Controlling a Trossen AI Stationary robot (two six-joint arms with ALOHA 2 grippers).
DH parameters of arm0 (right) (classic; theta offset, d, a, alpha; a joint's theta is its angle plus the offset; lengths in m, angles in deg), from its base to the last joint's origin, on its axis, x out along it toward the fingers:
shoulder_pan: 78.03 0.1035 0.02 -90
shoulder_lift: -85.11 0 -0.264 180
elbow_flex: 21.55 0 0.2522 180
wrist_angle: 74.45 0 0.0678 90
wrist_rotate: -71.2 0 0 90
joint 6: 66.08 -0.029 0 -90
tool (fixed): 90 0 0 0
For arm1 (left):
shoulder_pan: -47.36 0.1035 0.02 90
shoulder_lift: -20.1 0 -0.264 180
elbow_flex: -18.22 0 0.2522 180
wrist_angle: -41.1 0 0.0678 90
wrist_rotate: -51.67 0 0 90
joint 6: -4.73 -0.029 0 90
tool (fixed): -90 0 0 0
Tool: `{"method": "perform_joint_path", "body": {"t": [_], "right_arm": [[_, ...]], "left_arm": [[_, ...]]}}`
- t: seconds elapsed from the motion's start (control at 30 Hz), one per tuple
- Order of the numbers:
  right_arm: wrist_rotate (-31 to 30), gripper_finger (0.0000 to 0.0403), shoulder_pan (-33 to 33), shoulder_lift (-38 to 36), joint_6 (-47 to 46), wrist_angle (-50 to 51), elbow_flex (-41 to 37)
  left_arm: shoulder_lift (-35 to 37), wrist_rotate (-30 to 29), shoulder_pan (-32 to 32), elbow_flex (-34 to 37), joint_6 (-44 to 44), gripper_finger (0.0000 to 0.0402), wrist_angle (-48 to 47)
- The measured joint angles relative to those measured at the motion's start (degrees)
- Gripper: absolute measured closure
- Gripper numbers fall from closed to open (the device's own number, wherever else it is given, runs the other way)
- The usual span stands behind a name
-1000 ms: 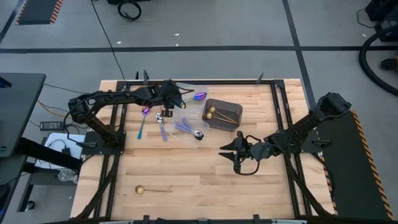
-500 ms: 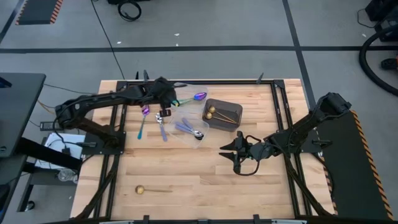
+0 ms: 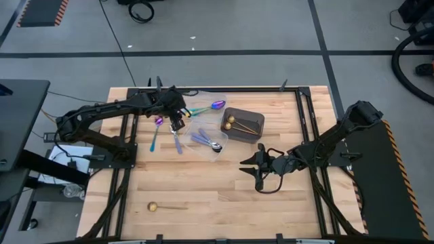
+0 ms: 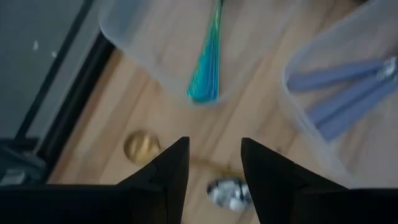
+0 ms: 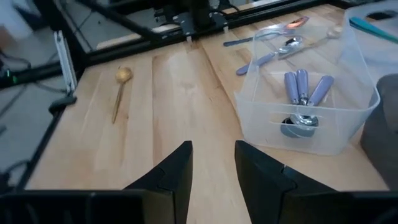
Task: Sort silverware by color (type)
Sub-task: Put the blue spoon into the top transparent bin
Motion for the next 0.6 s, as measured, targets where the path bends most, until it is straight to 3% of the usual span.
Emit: {"method": "perform_joint_path", "body": {"t": [0.17,0.47,0.6], "right_arm": [[-3.80,0.0272,-1.75,0.00,-1.22,-0.17,0.00],[-4.09,0.0273,-3.89,0.00,1.13,-0.72,0.00],[-4.74,0.0273,-3.90,0.01,3.63,-2.25,0.00]], "left_arm": [[1.95,-0.40,-2.93,0.00,3.31,0.0249,-1.93],[3.79,-5.56,-8.83,0.17,9.17,0.0249,-7.79],[4.90,-6.36,-10.78,4.88,10.17,0.0249,-4.62]]}}
